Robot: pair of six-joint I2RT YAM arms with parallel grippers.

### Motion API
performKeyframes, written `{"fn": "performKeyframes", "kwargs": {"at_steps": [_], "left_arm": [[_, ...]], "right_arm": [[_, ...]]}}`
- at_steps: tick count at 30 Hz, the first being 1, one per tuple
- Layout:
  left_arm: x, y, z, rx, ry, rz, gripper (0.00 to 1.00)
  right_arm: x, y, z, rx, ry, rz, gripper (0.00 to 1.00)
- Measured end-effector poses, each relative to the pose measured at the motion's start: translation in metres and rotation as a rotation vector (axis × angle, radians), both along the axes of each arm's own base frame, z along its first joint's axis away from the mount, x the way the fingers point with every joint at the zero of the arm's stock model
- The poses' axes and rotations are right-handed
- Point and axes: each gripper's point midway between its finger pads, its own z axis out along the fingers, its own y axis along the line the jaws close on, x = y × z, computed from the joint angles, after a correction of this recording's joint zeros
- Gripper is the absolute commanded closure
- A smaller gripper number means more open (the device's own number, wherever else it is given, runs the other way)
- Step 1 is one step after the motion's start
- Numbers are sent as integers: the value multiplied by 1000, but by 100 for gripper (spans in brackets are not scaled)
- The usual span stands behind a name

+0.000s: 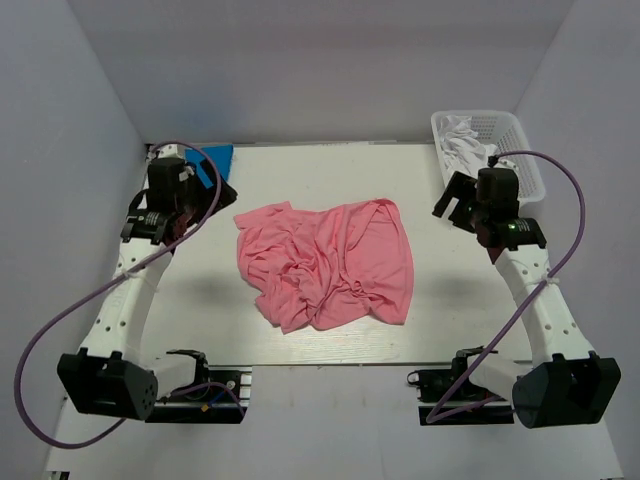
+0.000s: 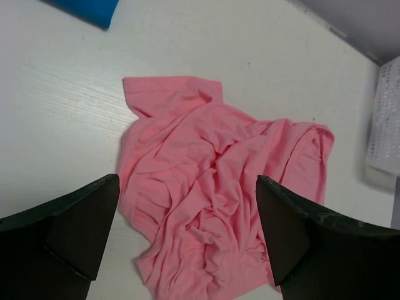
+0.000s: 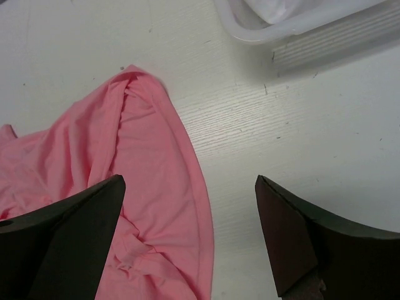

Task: Fold and stack the t-shirts
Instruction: Flatten out the tshirt

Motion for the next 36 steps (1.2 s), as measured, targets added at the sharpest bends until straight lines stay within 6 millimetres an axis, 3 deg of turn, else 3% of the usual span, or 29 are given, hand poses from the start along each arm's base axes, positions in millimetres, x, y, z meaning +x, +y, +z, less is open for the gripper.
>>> {"fn": "performKeyframes", "kwargs": {"at_steps": [7,11,18,25,28,33,36], "left_arm": [[14,-8,-64,-10,204,-16,3],[26,-9,-97,-9,303,2,6],[60,-3,-163,22,474,88,32],[83,3,-230,75,628,142,35],[83,3,-243,80,660,145,36],[92,2,-236,72,638,147,47],[96,0,-237,61,628,141,71]], "right_arm": [[-3,17,-4,-12,16,134,10],[5,36,-21,-23,90,207,10],[35,67,-52,-68,208,266,10],[94,82,-60,-142,225,246,10],[112,88,-75,-156,262,247,10],[139,114,-92,-97,290,322,10],[133,135,-106,-19,337,404,10]]}}
